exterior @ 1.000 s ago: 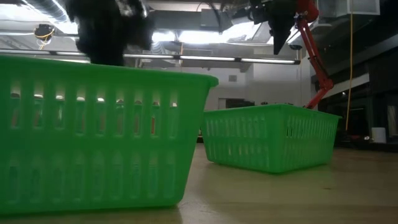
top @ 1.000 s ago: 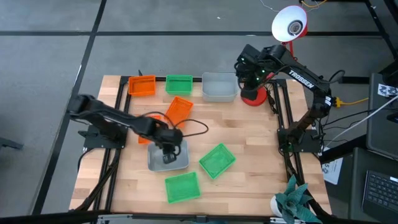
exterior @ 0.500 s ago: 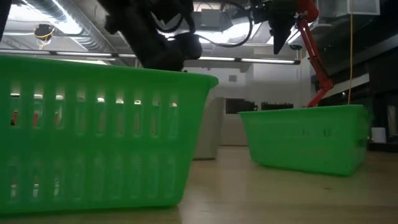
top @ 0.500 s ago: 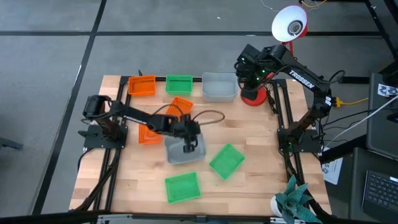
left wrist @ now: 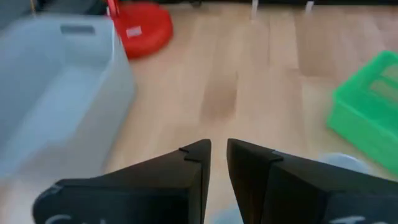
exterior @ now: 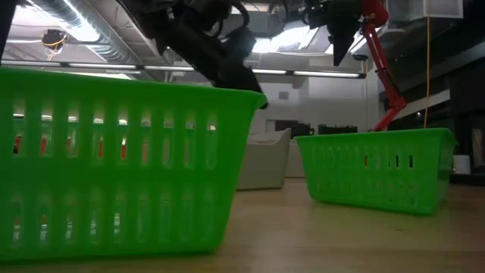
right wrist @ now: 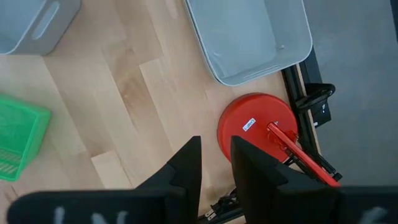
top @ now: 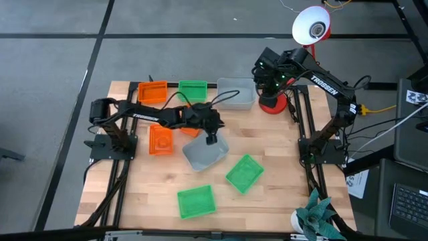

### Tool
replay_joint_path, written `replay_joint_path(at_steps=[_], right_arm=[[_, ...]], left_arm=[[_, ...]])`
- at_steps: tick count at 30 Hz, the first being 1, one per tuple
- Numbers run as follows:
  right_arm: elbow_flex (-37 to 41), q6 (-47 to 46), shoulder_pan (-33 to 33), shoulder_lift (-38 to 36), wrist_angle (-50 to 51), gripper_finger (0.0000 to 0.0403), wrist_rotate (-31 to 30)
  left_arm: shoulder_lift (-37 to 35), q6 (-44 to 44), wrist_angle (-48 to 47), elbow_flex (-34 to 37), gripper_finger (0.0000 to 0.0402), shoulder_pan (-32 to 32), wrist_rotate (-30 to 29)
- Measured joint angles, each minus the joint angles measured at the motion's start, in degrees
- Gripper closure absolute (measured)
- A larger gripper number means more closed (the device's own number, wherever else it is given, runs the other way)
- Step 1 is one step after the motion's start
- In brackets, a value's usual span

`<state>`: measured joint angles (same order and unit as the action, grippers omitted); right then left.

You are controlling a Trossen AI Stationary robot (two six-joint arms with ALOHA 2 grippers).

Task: Stack baskets by color
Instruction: Stack the bottom gray bin on top of the top gray bins

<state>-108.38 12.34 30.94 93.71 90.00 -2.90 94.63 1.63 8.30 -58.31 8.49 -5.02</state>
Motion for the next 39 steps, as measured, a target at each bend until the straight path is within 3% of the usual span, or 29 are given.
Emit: replay_joint_path(at_steps=[3,6,11,13,15,18,20,24,28,35,39], right_arm=[[0.0,0.09,0.0,0.0,0.0,0.0316,0.0],[0.0,0.64,0.0,0.0,0.0,0.0316,-0.02],[0.0,1.97,0.0,0.0,0.0,0.0316,-0.02],[0.0,2.1,0.0,0.0,0.0,0.0316,-0.02],[0.02,2.12,0.0,0.0,0.0,0.0316,-0.02],[0.02,2.12,0.0,0.02,0.02,0.0316,-0.02],[0.02,2.06,0.0,0.02,0.02,0.0316,-0.02],[0.02,1.75,0.0,0.02,0.02,0.0316,-0.02],[0.02,1.68,0.0,0.02,0.0,0.0316,-0.02],[0.02,1.66,0.0,0.02,-0.08,0.0316,-0.02],[0.02,1.66,0.0,0.02,-0.11,0.0316,-0.02]], left_arm=[[-3.96,-9.85,-16.06,-1.96,0.0357,-2.43,-0.4],[-4.97,-21.51,-35.18,-5.59,0.036,-7.2,-4.4],[-5.64,-42.58,-65.96,-15.19,0.039,-16.94,-5.35],[-5.57,-49.81,-72.85,-17.3,0.0398,-20.5,-5.72],[-5.44,-54.76,-73.62,-17.21,0.0399,-22.84,-3.63],[-4.53,-58.07,-73.01,-13.59,0.0401,-23.93,5.5],[-2.75,-58.2,-72.11,-10.84,0.0401,-23.56,6.53],[-0.46,-53.49,-72.22,-8.78,0.0401,-21.22,2.21],[0.61,-46.33,-66.31,-8.85,0.0401,-17.26,-5.2],[4.21,-28.9,-52.75,-8.89,0.0401,-9.02,-7.7],[7.45,-23.64,-42.6,-8.86,0.0401,-4.11,-8.15]])
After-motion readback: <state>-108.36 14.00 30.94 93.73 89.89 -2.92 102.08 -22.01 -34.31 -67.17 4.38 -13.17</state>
